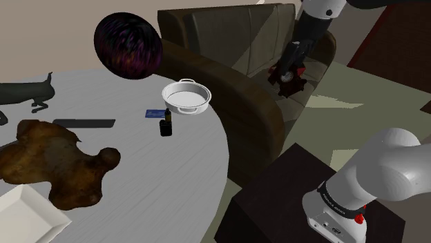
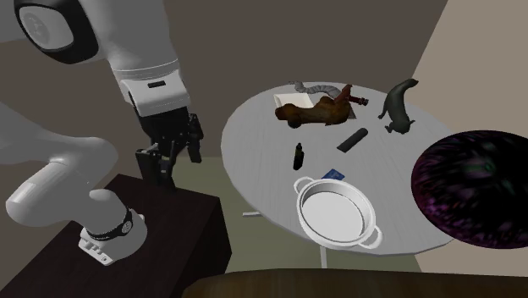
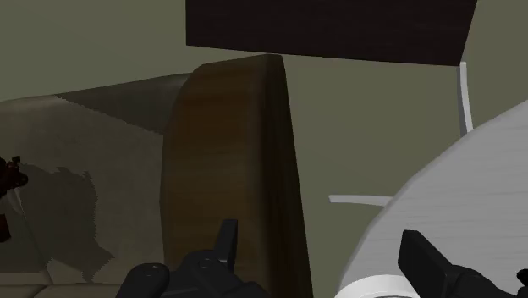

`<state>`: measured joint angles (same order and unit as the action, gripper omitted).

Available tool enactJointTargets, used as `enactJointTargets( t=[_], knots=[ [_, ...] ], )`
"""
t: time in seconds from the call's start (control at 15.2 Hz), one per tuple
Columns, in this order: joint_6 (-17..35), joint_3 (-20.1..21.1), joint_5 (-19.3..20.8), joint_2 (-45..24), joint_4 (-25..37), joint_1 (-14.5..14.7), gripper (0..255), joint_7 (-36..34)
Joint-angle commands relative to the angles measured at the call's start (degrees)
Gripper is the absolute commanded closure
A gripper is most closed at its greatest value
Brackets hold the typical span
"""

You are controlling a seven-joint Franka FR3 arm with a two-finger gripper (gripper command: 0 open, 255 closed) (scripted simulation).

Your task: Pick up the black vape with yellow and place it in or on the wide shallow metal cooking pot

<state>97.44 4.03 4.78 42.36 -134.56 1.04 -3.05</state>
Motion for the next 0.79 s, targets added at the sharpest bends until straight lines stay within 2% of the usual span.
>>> enactJointTargets(
  t=[0.0, 0.73],
  knots=[
    [0.0, 0.0, 0.0, 0.0, 0.0, 0.0, 0, 0.0],
    [8.9, 10.4, -6.6, -15.0, 4.2, 2.1, 0, -15.8]
  ],
)
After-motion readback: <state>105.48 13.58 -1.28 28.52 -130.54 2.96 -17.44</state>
